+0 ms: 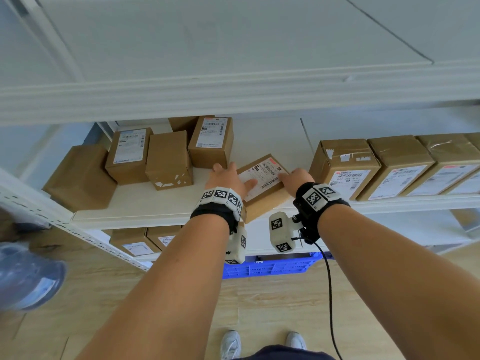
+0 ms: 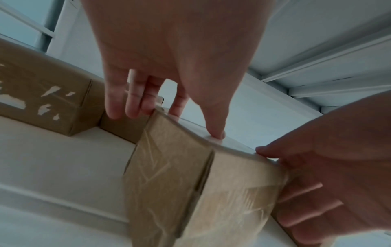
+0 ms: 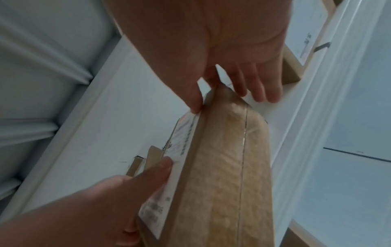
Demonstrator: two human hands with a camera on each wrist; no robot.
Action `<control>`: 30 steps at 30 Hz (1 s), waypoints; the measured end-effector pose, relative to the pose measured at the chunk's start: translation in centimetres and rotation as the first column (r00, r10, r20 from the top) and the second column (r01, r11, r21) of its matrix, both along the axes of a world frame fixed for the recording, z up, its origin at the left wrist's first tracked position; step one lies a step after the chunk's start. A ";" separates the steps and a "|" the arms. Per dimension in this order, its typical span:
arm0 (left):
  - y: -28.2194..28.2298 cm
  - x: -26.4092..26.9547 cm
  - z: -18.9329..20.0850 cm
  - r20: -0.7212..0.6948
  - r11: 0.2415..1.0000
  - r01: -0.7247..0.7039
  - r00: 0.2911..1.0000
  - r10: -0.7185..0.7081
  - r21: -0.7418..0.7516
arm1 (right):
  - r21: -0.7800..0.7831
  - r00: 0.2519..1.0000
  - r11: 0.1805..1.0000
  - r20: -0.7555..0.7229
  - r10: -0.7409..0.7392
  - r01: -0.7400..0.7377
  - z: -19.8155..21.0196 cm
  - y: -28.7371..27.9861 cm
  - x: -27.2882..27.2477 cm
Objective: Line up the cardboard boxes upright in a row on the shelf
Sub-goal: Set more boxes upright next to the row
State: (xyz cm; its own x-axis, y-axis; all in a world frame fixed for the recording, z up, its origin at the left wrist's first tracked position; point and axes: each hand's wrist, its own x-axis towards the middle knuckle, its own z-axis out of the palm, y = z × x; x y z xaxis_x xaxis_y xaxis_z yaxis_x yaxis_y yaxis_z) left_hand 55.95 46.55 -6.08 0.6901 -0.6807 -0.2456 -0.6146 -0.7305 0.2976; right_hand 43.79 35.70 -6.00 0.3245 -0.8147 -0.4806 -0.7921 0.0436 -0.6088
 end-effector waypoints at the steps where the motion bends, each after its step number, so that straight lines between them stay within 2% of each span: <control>1: 0.0 -0.1 0.3 0.022 1.000 -0.005 1.000 0.005 -0.003 | 0.040 0.999 0.998 -0.013 -0.050 0.051 0.1 0.2 0.0; 4: 0.0 -0.1 0.4 0.068 0.999 0.004 0.998 -0.002 -0.036 | 0.187 0.994 0.979 0.057 -0.091 0.079 0.2 0.5 0.2; 7: 0.0 -0.2 0.2 -0.072 0.998 -0.011 0.997 0.007 -0.063 | 0.201 0.989 0.978 0.125 -0.074 0.047 0.5 0.8 0.0; 10: -0.3 -0.4 0.2 -0.185 0.994 -0.026 0.983 0.006 -0.106 | 0.097 0.982 0.995 0.184 -0.030 0.012 0.9 0.7 -0.2; 13: -0.6 -0.7 0.6 -0.226 0.974 -0.036 0.974 -0.016 -0.223 | -0.111 0.967 0.994 0.253 0.036 -0.008 2.1 0.2 -0.5; 16: -0.9 -1.0 0.9 -0.195 0.940 -0.060 0.981 -0.007 -0.335 | -0.297 0.940 0.955 0.329 0.092 0.011 3.5 -0.4 -0.5; 18: -0.9 -1.4 0.7 -0.201 0.925 -0.094 0.979 0.019 -0.367 | -0.328 0.929 0.944 0.354 0.104 0.019 3.7 -0.5 -0.6; 24: -0.8 -1.9 -0.4 -0.282 0.916 -0.155 0.958 0.048 -0.370 | -0.371 0.948 0.928 0.306 0.085 0.036 2.7 0.3 -1.9; 28: -1.0 -1.9 0.2 -0.513 0.793 -0.415 0.844 0.154 -0.446 | -0.383 0.959 0.924 0.263 0.107 0.003 2.8 0.5 -3.0; 30: -1.3 -2.7 1.0 -0.577 0.783 -0.450 0.803 0.146 -0.428 | -0.443 0.958 0.897 0.253 0.136 -0.010 3.2 0.7 -3.2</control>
State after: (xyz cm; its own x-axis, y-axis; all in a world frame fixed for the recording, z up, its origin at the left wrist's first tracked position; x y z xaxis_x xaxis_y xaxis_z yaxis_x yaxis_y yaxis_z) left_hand 53.27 45.27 -5.03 0.7652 -0.5809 -0.2775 -0.0488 -0.4822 0.8747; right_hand 40.59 36.40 -2.83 0.4571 -0.8889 0.0293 -0.5844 -0.3250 -0.7435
